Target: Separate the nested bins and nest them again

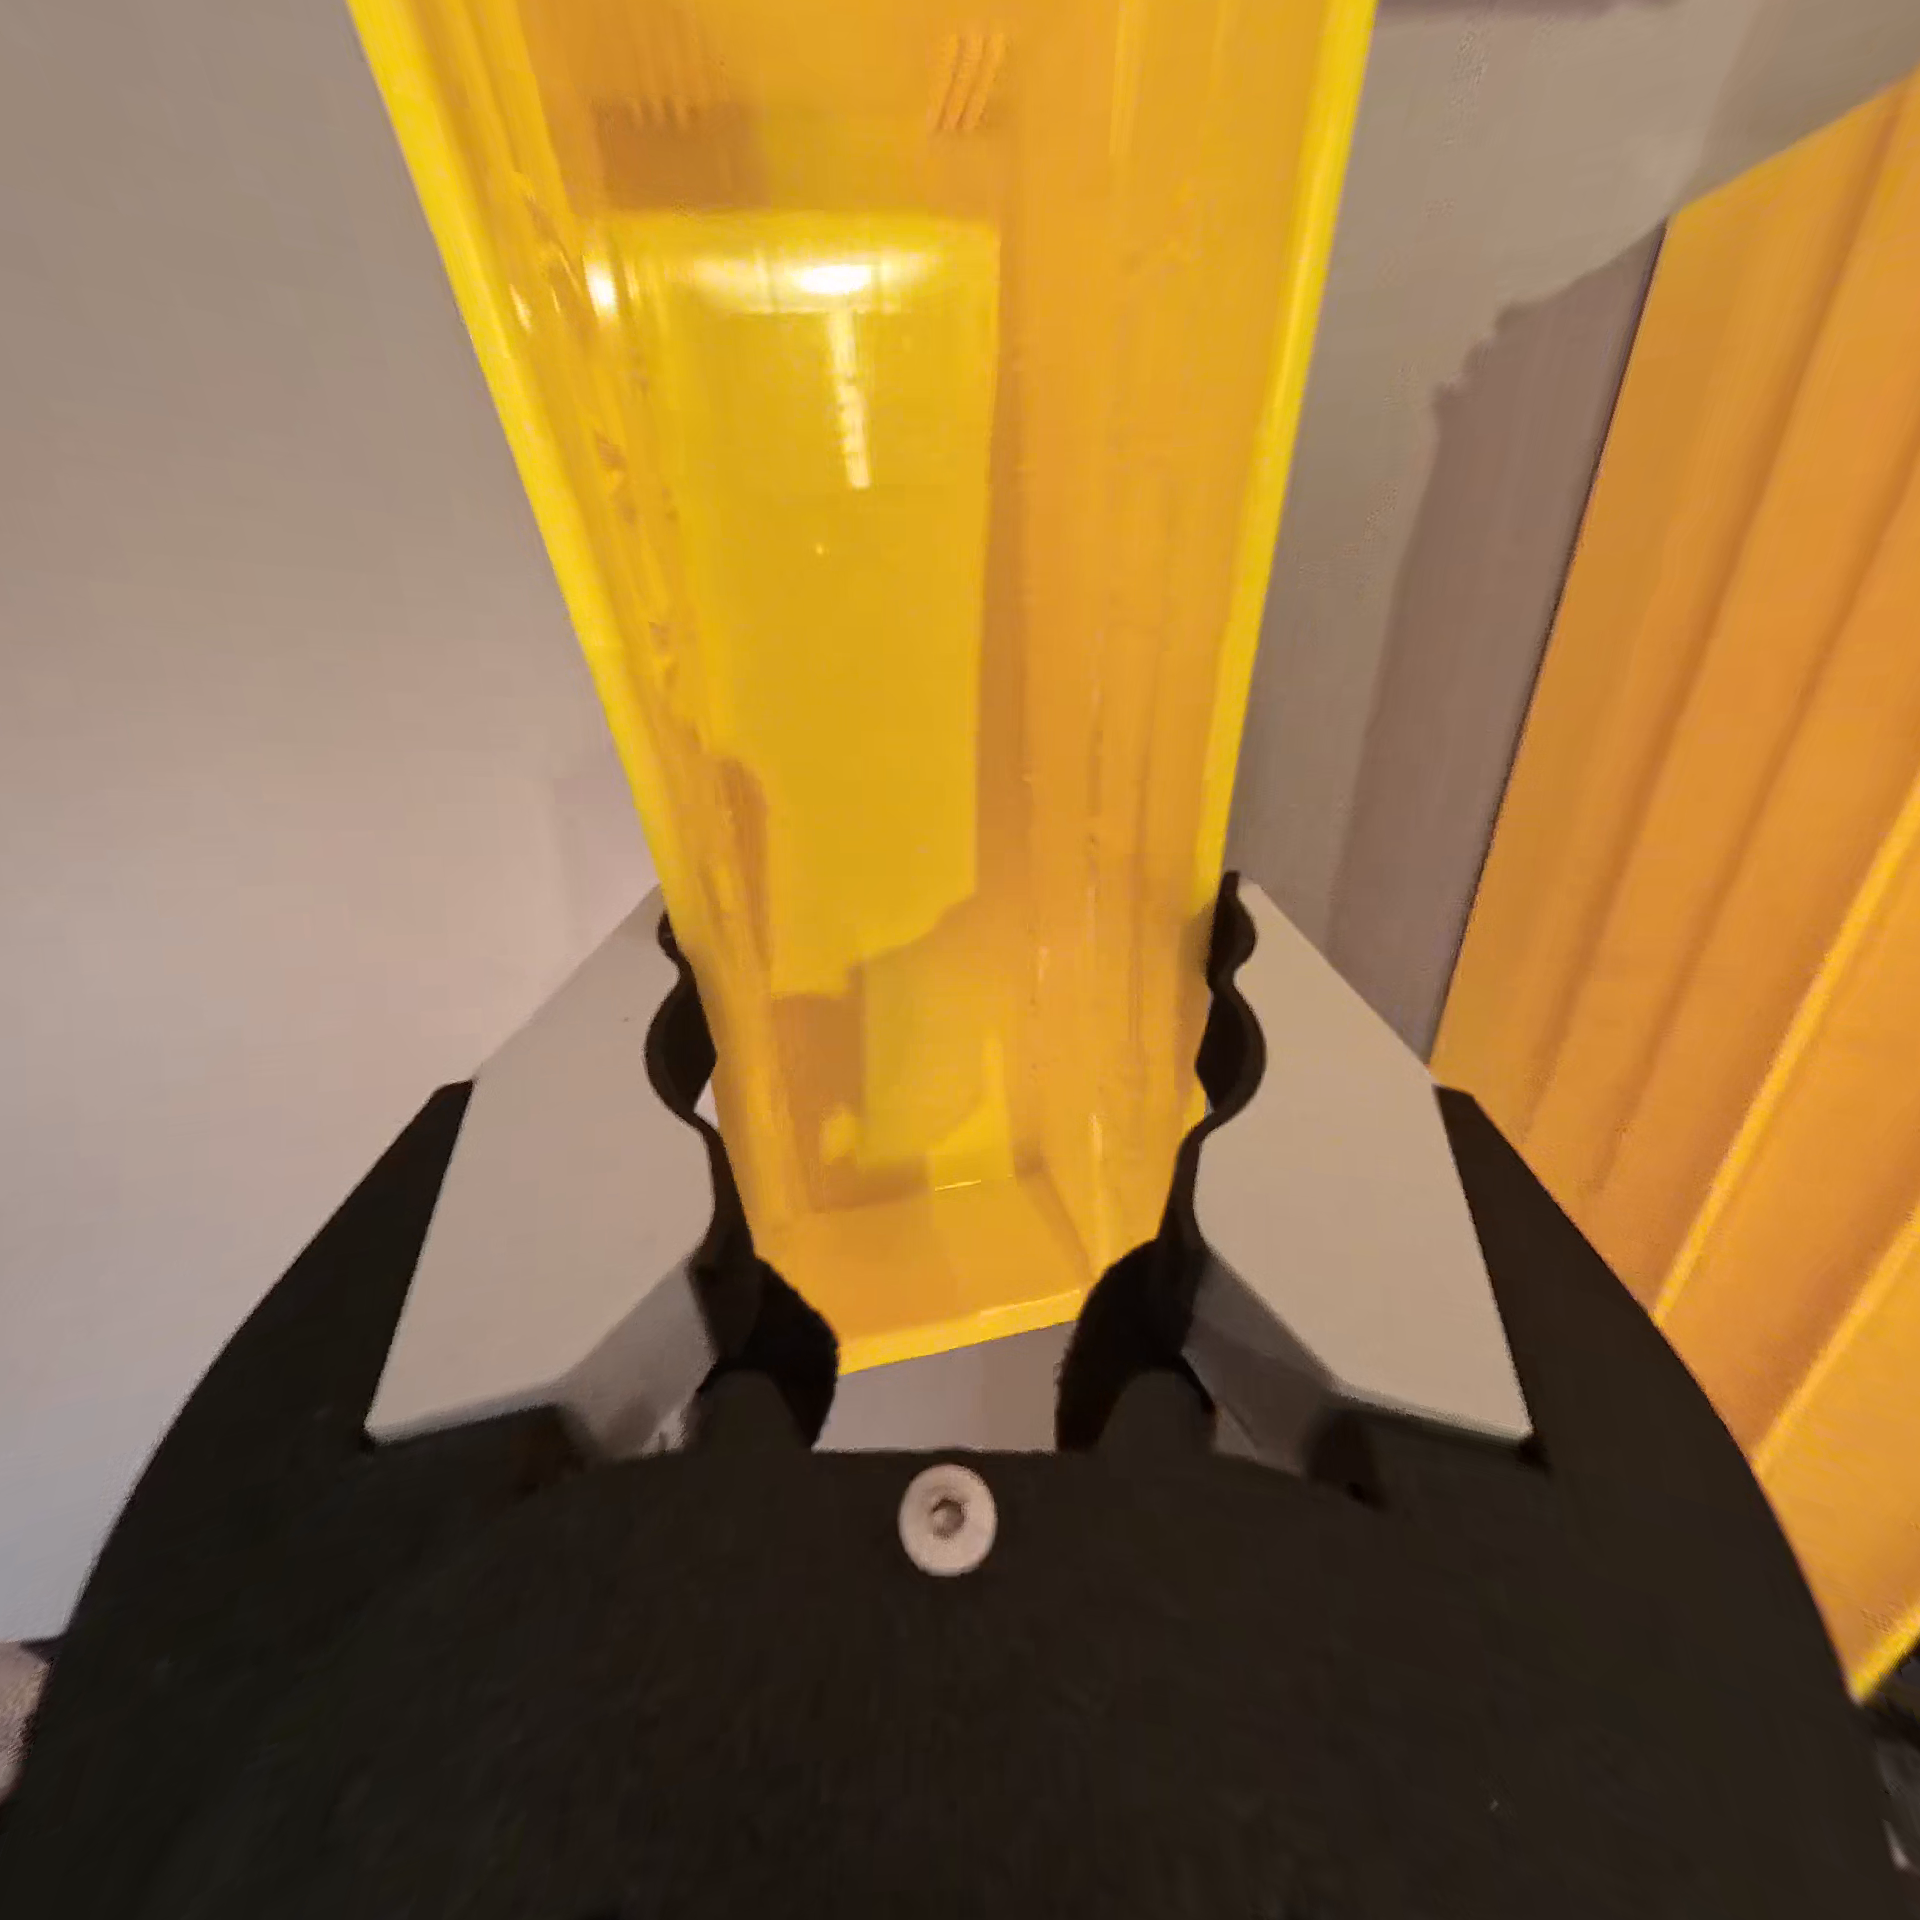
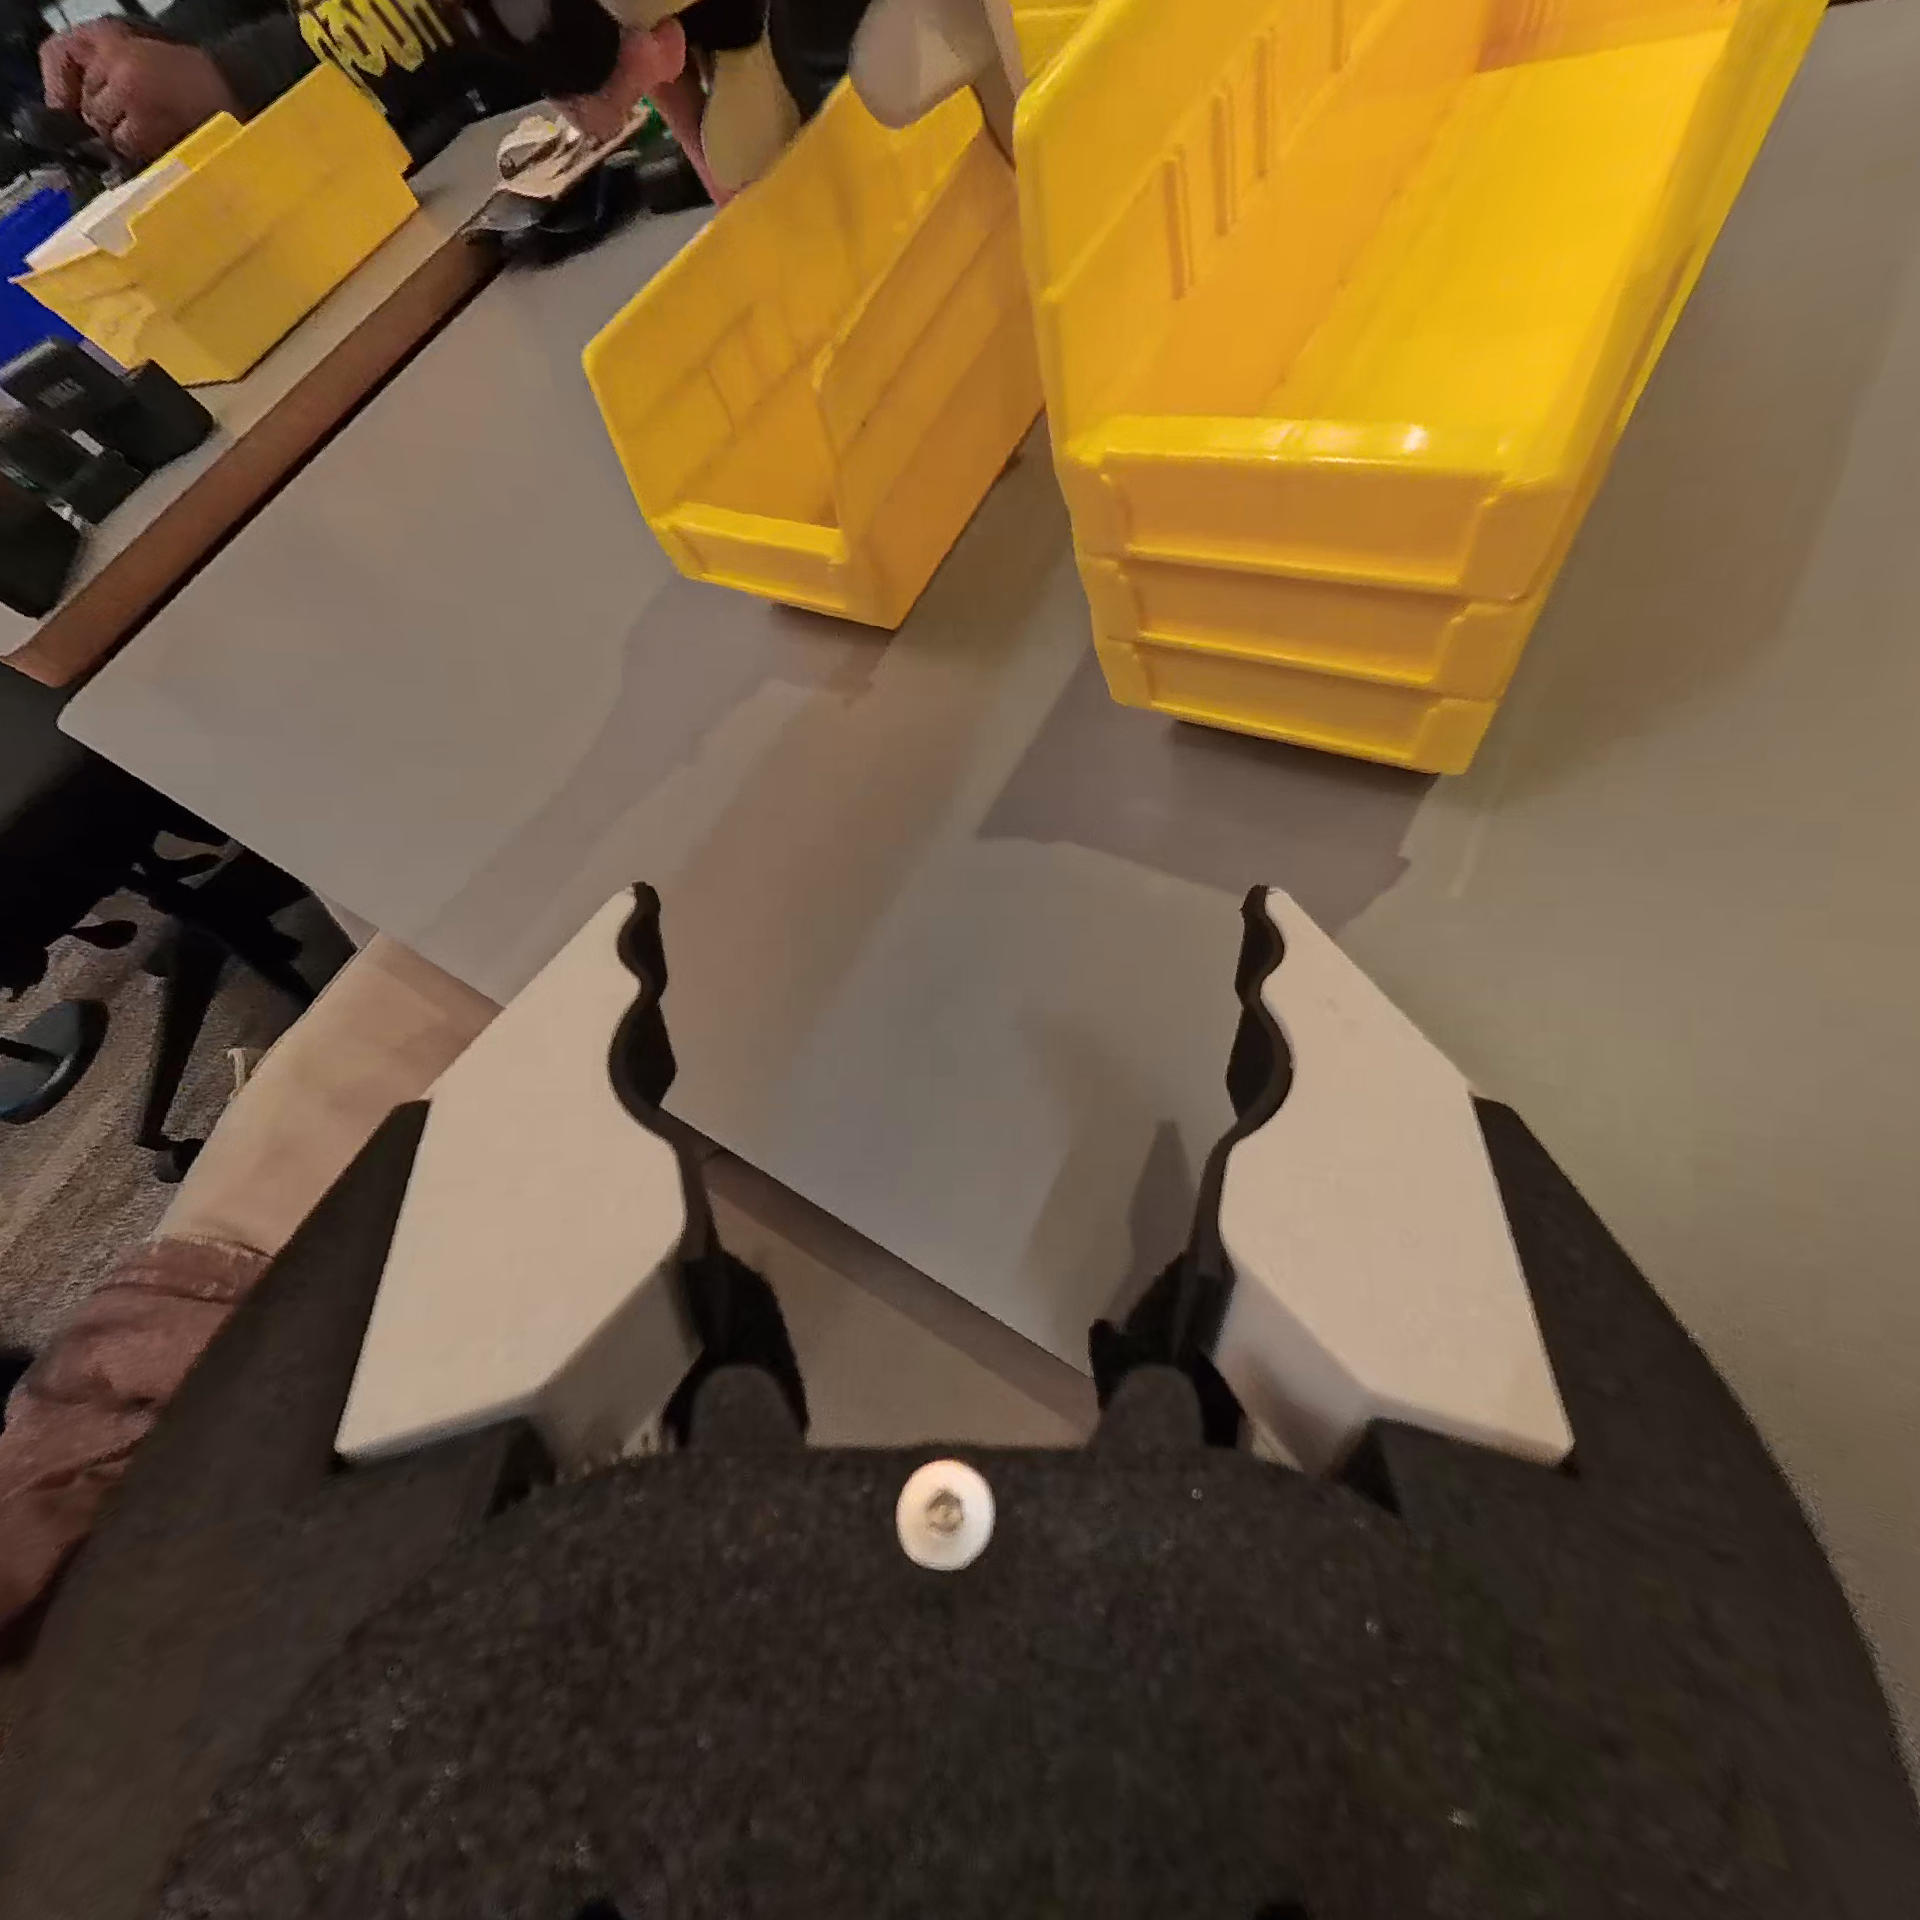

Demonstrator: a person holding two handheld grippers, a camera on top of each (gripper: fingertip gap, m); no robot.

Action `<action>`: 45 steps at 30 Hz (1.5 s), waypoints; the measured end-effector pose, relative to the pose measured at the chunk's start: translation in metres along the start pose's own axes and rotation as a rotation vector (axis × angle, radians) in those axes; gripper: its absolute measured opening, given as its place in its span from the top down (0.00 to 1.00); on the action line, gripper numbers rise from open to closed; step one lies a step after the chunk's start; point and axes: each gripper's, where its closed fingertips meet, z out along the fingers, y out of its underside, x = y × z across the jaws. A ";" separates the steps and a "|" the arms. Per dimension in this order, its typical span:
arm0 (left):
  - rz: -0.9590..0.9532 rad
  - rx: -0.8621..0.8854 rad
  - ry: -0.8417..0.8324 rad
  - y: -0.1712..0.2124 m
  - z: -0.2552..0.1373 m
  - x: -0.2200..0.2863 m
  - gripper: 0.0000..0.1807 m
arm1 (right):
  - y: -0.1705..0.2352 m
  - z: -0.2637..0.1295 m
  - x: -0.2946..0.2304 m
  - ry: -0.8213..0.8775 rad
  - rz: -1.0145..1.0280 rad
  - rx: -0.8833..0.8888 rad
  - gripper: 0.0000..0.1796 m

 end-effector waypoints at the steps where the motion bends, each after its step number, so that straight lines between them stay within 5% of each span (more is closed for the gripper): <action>1: 0.003 0.002 -0.005 0.002 -0.001 -0.001 0.48 | -0.001 0.000 0.000 0.001 0.000 0.001 0.39; 5: -0.020 -0.028 0.090 0.014 -0.020 0.016 0.49 | -0.012 -0.007 0.003 0.020 -0.012 0.053 0.40; 14: 0.015 0.100 0.236 0.001 -0.174 0.093 0.49 | -0.021 -0.017 0.011 0.056 -0.024 0.087 0.42; 18: 0.090 0.130 0.250 0.000 -0.208 0.150 0.49 | -0.025 -0.018 0.009 0.047 -0.015 0.099 0.42; 27: 0.101 0.067 0.221 0.004 -0.162 0.215 0.48 | -0.024 -0.022 0.021 0.046 0.026 0.104 0.43; 45: 0.034 0.066 0.144 -0.005 -0.089 0.217 0.47 | -0.020 -0.023 0.026 0.031 0.045 0.078 0.44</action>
